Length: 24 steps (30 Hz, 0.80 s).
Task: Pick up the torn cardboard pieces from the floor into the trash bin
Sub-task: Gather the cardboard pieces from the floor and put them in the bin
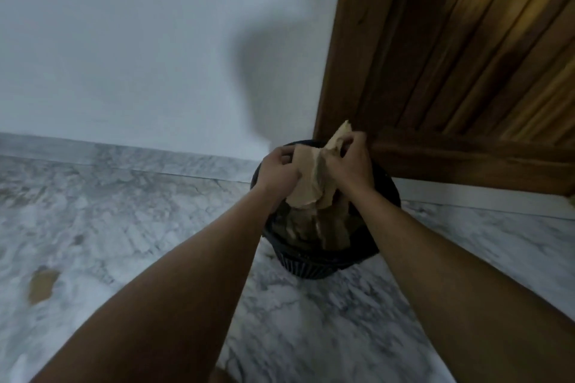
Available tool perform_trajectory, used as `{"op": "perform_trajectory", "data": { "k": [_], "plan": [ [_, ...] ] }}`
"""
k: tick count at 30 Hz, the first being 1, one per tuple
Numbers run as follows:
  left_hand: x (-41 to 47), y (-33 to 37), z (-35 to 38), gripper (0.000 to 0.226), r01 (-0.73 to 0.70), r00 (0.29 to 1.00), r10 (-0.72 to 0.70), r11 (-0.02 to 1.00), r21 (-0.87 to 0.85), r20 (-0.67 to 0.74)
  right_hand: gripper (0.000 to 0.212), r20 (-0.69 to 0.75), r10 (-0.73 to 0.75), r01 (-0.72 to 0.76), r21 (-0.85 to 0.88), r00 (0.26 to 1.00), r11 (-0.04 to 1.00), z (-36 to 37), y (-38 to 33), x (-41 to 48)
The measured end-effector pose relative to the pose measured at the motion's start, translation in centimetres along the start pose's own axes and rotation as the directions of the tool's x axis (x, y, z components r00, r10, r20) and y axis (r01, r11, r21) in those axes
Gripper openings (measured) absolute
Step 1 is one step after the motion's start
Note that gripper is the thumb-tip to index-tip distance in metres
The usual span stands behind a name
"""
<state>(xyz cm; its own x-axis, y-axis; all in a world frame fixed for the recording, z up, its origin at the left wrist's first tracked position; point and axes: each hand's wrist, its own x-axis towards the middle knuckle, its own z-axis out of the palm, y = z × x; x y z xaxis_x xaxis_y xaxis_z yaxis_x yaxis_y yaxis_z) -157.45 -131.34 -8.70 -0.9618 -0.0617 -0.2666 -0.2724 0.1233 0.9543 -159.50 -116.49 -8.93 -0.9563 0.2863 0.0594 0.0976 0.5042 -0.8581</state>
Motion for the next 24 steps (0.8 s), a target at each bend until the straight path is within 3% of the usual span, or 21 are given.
{"op": "perform_trajectory", "data": {
  "k": [2, 5, 6, 8, 11, 14, 17, 24],
  "plan": [
    [-0.4, -0.4, 0.3, 0.061, -0.033, 0.999, 0.035, 0.997, 0.076, -0.025, 0.031, 0.054, 0.030, -0.031, 0.000, 0.998, 1.000, -0.7, 0.8, 0.2],
    [-1.1, -1.7, -0.3, 0.065, -0.180, 0.944, 0.281, 0.876, 0.447, -0.172, 0.030, 0.028, -0.023, 0.026, -0.100, 0.999, 0.995, -2.1, 1.9, 0.2],
    [-1.1, -2.2, -0.6, 0.067, -0.168, 0.923, 0.322, 0.830, 0.532, -0.210, 0.033, -0.005, -0.069, 0.067, -0.182, 0.998, 0.981, -2.7, 2.6, 0.2],
    [-0.5, -4.0, -1.6, 0.072, -0.045, 0.927, 0.250, 0.814, 0.579, -0.280, 0.041, -0.058, -0.118, 0.088, -0.376, 0.991, 0.922, -4.1, 4.4, 0.2],
    [-0.4, -6.5, -2.5, 0.078, 0.083, 0.976, 0.014, 0.899, 0.429, -0.219, 0.055, -0.070, 0.074, -0.097, -0.413, 0.995, 0.906, -6.1, 7.8, -0.4],
    [-1.7, -7.1, -2.5, 0.072, 0.065, 0.993, -0.039, 0.969, 0.240, -0.110, 0.066, 0.099, 0.307, -0.291, -0.149, 0.947, 0.945, -6.5, 9.9, -1.8],
    [-1.5, -7.2, -2.9, 0.068, 0.043, 0.993, -0.023, 0.985, 0.166, -0.118, 0.067, 0.142, 0.315, -0.318, 0.001, 0.939, 0.948, -5.9, 10.3, -2.7],
    [-2.0, -6.6, -10.1, 0.074, 0.079, 0.970, -0.058, 0.993, 0.082, -0.237, 0.049, 0.254, 0.282, -0.293, 0.005, 0.925, 0.956, -0.9, 4.5, -1.8]
  ]
}}
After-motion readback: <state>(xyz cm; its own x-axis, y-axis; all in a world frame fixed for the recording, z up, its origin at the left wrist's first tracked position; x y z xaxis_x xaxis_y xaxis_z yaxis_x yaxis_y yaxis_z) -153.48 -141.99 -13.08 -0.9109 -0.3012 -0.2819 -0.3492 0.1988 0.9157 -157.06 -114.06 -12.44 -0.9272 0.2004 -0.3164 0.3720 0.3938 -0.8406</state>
